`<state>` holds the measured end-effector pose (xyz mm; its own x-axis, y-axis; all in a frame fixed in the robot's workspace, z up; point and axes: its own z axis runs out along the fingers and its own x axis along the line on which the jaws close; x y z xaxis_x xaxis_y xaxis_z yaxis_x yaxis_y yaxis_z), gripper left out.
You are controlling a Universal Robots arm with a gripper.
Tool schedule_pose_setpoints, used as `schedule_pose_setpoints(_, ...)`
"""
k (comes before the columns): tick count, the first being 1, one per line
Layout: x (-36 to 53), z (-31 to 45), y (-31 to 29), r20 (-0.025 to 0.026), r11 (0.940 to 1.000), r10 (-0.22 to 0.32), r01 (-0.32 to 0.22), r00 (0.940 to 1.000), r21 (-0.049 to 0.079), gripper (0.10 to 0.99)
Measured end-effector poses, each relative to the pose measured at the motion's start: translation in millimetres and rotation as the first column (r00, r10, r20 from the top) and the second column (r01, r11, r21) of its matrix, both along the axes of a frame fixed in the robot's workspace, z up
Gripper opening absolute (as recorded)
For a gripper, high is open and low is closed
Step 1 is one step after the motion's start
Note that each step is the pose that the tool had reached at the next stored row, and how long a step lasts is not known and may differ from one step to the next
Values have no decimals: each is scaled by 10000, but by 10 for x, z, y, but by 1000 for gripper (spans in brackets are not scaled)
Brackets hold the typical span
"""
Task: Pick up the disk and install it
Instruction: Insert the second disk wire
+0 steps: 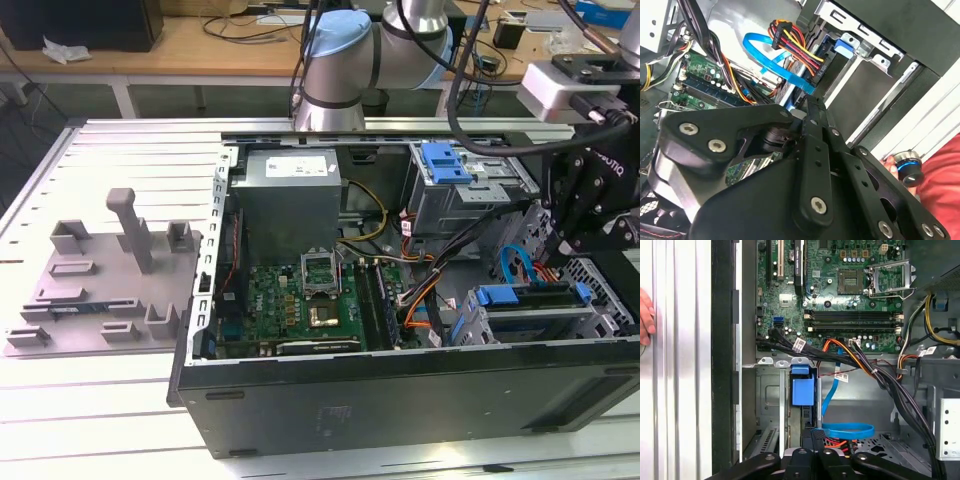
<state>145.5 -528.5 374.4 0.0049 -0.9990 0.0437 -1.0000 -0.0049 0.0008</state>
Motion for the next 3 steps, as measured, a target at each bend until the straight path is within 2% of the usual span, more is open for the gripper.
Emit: schedule_pose_setpoints(3, -2, 0, 0, 0, 10000, 0, 0, 10000, 0, 106)
